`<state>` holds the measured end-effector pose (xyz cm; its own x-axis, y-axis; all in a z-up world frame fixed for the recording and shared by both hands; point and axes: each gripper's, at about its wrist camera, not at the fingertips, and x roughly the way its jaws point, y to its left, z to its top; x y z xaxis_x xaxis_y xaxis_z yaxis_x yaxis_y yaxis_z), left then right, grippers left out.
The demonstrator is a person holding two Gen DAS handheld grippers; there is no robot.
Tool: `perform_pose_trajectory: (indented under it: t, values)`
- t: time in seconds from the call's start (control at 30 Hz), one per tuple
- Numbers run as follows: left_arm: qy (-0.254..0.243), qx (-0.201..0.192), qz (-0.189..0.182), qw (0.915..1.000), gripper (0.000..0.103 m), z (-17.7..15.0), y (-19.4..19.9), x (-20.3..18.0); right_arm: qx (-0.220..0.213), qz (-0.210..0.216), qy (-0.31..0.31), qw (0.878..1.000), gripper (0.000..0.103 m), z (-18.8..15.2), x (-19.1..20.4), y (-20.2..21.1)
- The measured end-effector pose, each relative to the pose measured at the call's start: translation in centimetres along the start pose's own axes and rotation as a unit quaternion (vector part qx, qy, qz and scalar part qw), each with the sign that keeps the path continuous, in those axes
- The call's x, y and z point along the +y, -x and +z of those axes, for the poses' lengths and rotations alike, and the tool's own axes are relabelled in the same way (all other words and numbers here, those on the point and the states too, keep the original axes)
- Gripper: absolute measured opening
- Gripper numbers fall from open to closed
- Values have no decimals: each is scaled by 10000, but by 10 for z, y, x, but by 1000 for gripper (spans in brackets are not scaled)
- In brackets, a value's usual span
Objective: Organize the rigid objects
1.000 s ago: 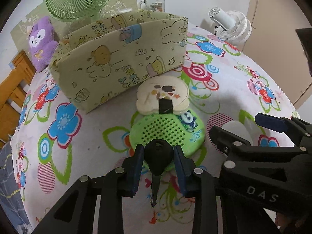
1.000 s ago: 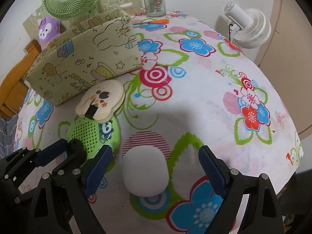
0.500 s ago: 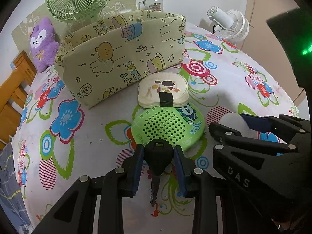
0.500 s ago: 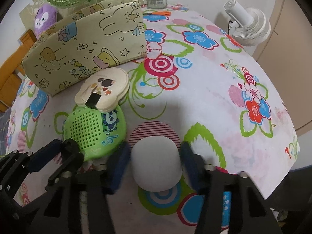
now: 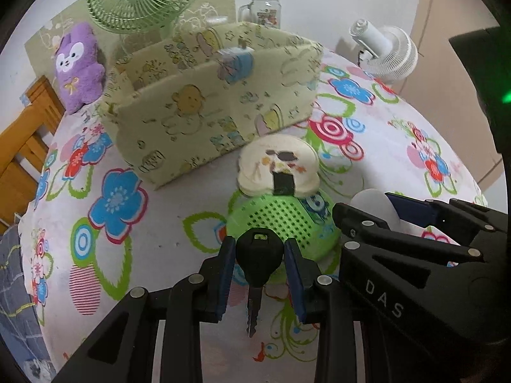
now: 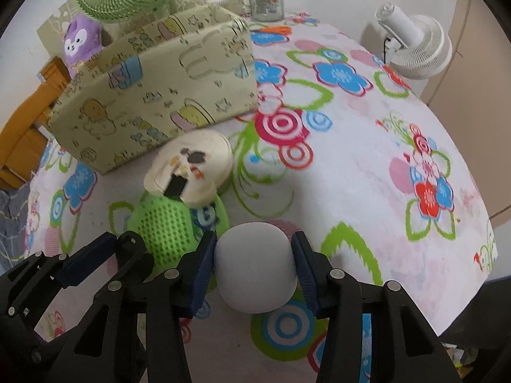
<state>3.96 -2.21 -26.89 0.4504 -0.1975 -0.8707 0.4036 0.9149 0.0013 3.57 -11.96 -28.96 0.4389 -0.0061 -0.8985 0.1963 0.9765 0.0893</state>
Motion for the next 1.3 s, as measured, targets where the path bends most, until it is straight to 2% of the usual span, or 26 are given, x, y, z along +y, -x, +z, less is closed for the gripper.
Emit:
perform_pose_trajectory:
  t: [0.2,0.37,1.3]
  values:
    - [130,-86,101,9998,31,10,8,8,-140,127,72,9998,52,14,7,7]
    - [195,-93,140,9997,31,18,13,8,-64,215,36,9997,52,22,7,11]
    - [846,-461,268,9950,31,73,66,-8,-574,456,786,9942,52,86,-7,74]
